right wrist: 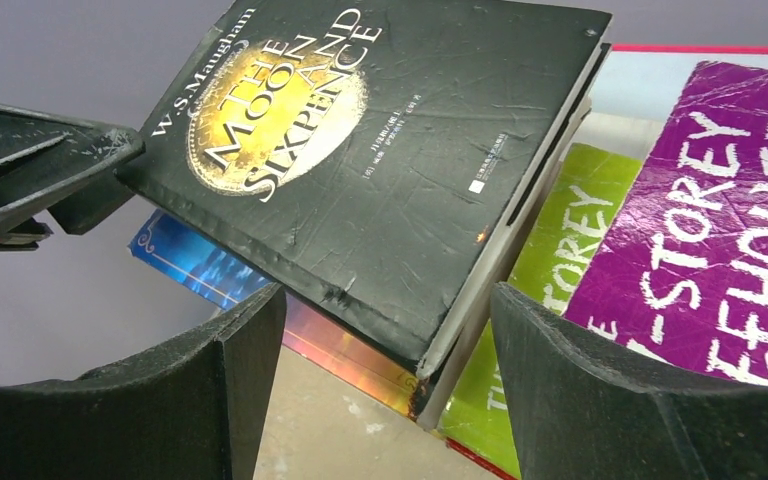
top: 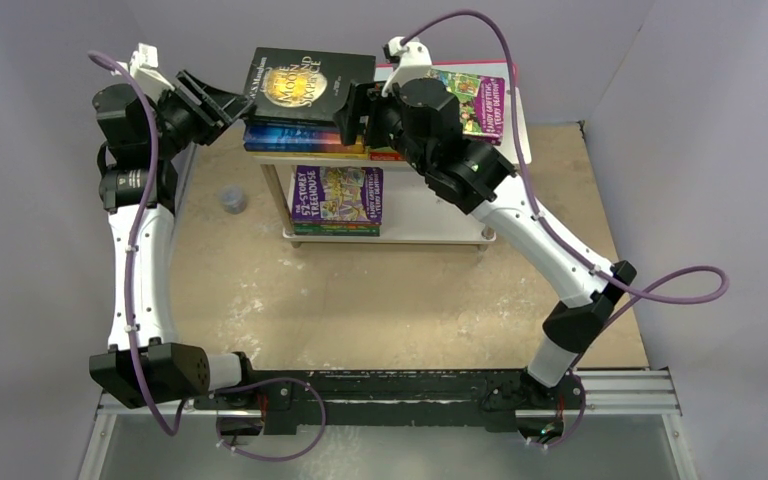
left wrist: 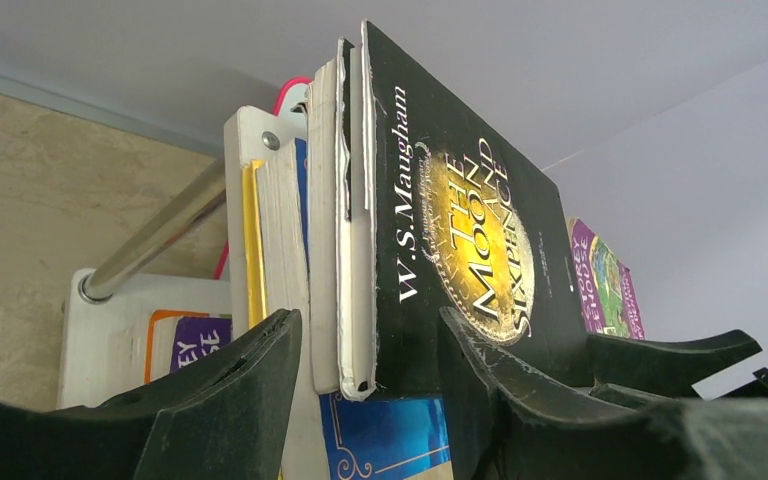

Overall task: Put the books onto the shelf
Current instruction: Place the book on the shelf.

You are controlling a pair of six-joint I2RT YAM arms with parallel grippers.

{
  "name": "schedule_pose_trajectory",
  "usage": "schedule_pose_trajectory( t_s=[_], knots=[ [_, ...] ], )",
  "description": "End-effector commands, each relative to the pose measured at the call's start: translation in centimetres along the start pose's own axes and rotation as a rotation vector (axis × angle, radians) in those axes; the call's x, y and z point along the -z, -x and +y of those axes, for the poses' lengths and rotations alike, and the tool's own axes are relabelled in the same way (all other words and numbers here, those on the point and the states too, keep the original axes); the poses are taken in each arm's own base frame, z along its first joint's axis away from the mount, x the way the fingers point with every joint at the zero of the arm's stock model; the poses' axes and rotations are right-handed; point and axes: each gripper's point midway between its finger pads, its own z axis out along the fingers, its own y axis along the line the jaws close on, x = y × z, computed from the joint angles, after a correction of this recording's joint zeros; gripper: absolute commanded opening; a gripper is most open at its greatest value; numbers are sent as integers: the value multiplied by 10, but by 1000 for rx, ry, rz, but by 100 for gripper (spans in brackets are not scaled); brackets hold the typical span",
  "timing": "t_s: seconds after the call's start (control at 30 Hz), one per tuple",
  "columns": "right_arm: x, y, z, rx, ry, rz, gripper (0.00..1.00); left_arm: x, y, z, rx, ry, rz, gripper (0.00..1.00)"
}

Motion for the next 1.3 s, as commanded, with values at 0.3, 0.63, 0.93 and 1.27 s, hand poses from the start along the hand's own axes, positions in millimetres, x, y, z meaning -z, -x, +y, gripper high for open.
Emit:
schedule_pose_trajectory(
  t_s=[0.3, 0.63, 0.93, 1.27],
  knots=[
    [-12, -9, -9, -96, -102, 45, 77, 10, 3, -18, -49, -55, -25, 53],
    [-12, -9, -25, -80, -221, 0, 75, 16, 12, -31, -89, -86, -71, 54],
    [-3, -10, -6, -10, -200, -3, 74, 19, 10, -37, -79, -126, -73, 52],
    [9, -16, 6, -51, -148, 10, 75, 17, 3, -26, -54, -92, -63, 53]
  ],
)
